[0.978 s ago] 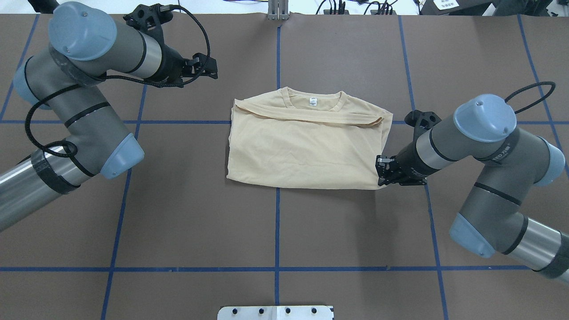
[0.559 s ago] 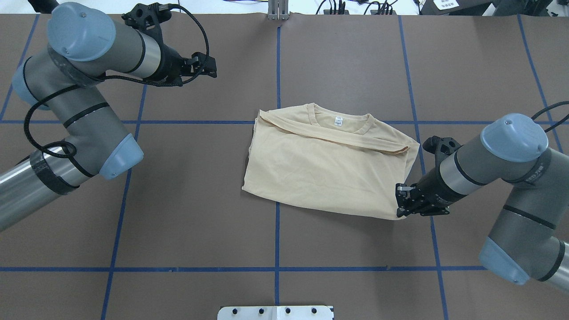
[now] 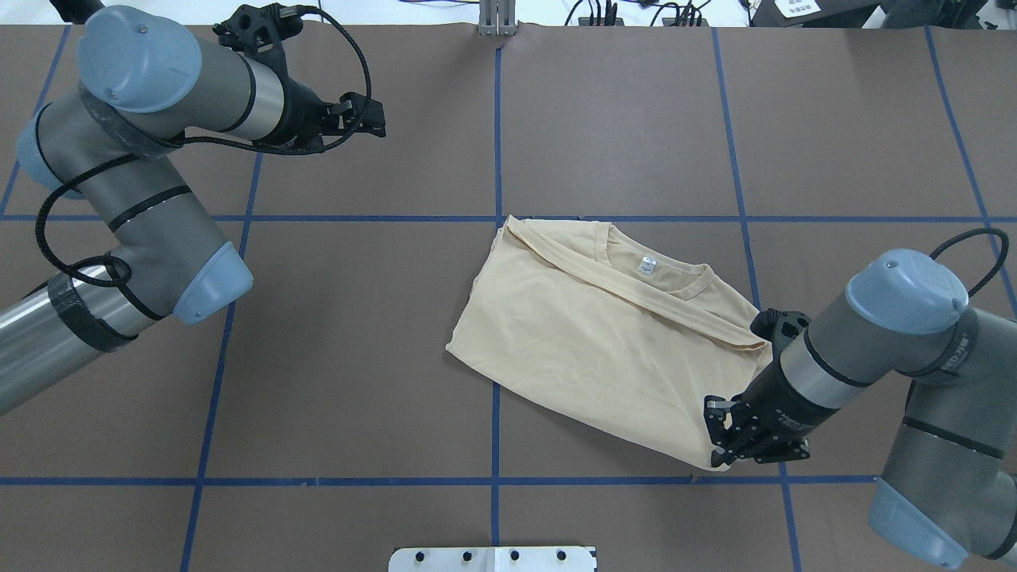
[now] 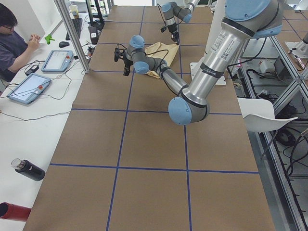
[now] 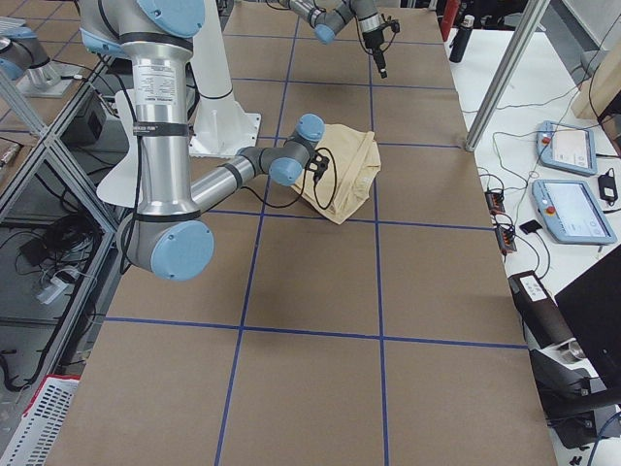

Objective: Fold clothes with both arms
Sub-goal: 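Drag the shirt edge toward the robot with the right gripper, rotating it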

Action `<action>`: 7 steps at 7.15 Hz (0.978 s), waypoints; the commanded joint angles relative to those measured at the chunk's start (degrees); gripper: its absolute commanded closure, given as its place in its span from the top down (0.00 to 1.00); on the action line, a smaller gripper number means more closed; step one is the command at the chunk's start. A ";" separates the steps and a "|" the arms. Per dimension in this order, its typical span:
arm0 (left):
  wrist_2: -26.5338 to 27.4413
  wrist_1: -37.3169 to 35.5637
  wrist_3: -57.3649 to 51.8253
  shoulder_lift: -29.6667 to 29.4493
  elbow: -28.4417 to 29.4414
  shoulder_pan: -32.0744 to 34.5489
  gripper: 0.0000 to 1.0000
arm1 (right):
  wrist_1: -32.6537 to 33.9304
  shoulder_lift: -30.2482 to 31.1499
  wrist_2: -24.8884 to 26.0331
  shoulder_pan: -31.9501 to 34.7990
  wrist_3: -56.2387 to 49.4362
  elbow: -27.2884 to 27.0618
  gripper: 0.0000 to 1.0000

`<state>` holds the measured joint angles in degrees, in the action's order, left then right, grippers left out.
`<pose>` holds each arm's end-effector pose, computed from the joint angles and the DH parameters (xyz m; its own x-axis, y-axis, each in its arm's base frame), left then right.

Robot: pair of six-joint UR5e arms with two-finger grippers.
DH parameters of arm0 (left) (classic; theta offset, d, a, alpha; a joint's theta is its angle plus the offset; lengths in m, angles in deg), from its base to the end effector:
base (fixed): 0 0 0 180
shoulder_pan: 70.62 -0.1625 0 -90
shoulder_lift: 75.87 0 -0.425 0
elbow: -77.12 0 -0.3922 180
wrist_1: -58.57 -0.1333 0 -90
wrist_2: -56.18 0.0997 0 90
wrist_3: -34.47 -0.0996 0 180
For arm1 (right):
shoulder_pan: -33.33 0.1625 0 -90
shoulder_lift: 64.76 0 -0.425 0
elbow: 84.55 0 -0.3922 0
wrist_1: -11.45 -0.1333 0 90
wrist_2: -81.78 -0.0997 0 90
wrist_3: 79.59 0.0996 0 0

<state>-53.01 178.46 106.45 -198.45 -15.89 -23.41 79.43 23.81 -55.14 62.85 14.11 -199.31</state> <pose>0.3846 -0.5635 0.2407 0.4196 -0.0233 -0.9074 0.3787 0.9130 0.1517 -0.3876 -0.2891 0.3853 0.5875 0.3833 0.7126 0.0996 0.8397 -0.5338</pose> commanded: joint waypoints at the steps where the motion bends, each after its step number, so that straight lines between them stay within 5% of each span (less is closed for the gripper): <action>1: 0.04 0.00 0.00 0.50 -0.33 -0.01 1.00 | 0.04 0.55 -0.19 -2.53 1.93 -1.17 0.00; 5: 0.04 -0.09 0.00 0.77 -1.56 -0.01 1.00 | 0.04 0.82 0.16 -10.52 12.82 -3.72 0.00; 6: 0.04 -0.09 0.00 0.85 -1.47 -0.10 1.00 | 0.13 0.73 0.25 -10.62 13.09 -3.63 0.19; 7: 0.04 -0.09 0.00 0.77 -1.47 -0.10 1.00 | 0.04 0.73 0.43 -10.10 13.44 -3.63 0.99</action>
<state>-52.98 178.38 106.45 -197.64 -17.33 -23.48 79.51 24.58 -54.94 52.66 26.93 -202.89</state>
